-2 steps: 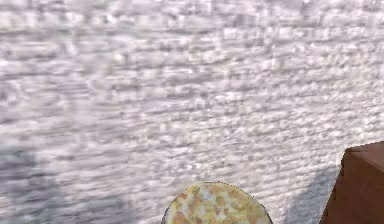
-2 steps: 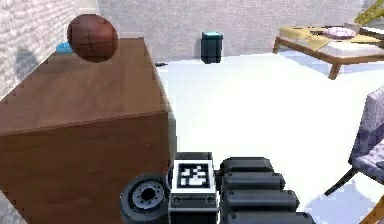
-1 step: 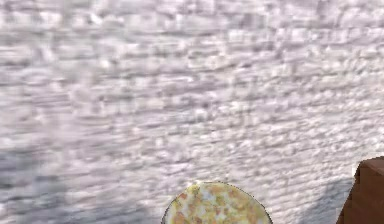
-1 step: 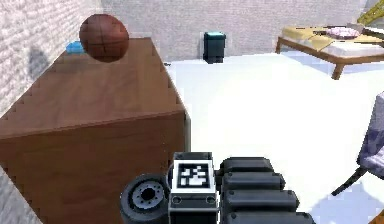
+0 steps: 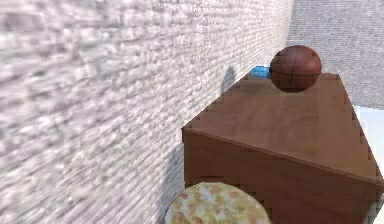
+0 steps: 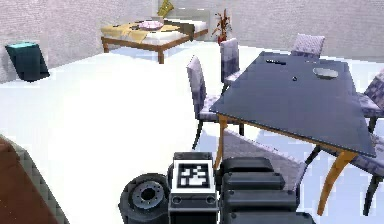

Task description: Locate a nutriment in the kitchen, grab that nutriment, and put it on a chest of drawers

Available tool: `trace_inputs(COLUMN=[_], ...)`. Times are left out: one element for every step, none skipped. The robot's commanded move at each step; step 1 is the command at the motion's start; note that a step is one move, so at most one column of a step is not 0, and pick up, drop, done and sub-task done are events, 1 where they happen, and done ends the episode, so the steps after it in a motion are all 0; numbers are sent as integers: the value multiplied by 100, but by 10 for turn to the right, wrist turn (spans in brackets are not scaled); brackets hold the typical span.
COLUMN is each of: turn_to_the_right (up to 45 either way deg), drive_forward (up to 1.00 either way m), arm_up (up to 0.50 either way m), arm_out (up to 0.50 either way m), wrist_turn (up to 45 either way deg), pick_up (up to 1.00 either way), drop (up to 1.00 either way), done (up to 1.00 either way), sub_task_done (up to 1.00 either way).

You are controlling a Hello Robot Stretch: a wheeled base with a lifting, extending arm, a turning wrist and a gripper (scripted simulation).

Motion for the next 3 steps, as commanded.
trace_inputs(turn_to_the_right=[60, 0, 450], drive_forward=[0, 25, 0], arm_up=[0, 0, 0], arm_out=[0, 0, 0], wrist_turn=[0, 0, 0], pick_up=[0, 0, 0], drop=[0, 0, 0], done=[0, 0, 0], sub_task_done=[0, 0, 0])
